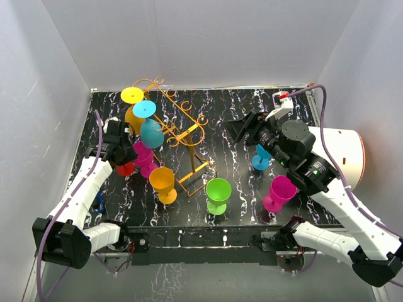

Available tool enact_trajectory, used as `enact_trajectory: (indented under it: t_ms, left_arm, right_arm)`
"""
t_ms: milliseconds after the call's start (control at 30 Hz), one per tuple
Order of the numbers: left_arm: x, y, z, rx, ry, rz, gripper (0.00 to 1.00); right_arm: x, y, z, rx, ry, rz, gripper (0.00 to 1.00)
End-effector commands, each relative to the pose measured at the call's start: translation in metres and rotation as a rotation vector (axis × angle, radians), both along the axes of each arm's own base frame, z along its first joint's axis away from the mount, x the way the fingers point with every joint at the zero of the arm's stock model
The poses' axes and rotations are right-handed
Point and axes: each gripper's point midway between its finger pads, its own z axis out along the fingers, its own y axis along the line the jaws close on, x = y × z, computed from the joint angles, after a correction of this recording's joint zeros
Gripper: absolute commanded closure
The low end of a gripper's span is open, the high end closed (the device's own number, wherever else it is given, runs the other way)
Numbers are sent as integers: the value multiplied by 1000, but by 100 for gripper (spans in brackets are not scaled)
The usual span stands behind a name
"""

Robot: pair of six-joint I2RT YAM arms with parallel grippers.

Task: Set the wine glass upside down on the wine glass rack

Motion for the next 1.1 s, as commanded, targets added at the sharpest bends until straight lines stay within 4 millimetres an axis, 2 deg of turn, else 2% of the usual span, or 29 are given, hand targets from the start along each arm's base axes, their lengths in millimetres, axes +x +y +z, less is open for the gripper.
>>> enact_trajectory:
  t_ms: [0, 233, 433, 633, 800, 1067]
  left_arm:
    - [-9, 10, 7, 57, 17, -12, 86]
    - [-18, 14, 5, 85, 72, -41, 100]
    - [-31, 16, 15, 90, 92, -42, 100]
    - [-46, 10, 53, 26, 19, -51, 100]
    - [-61, 21, 93, 32, -97, -6, 100]
    - [-94, 29, 150, -13, -266, 25, 100]
  right_arm:
    - [-1, -5, 21, 33, -77, -18, 35]
    - [-3, -5, 24, 45, -82, -13, 35]
    - [-4, -5, 25, 53, -79, -11, 35]
    - [-5, -1, 29, 73, -79, 13, 36]
    - [-6, 7, 34, 103, -79, 42, 36]
    - [-10, 22, 57, 168, -94, 116, 35]
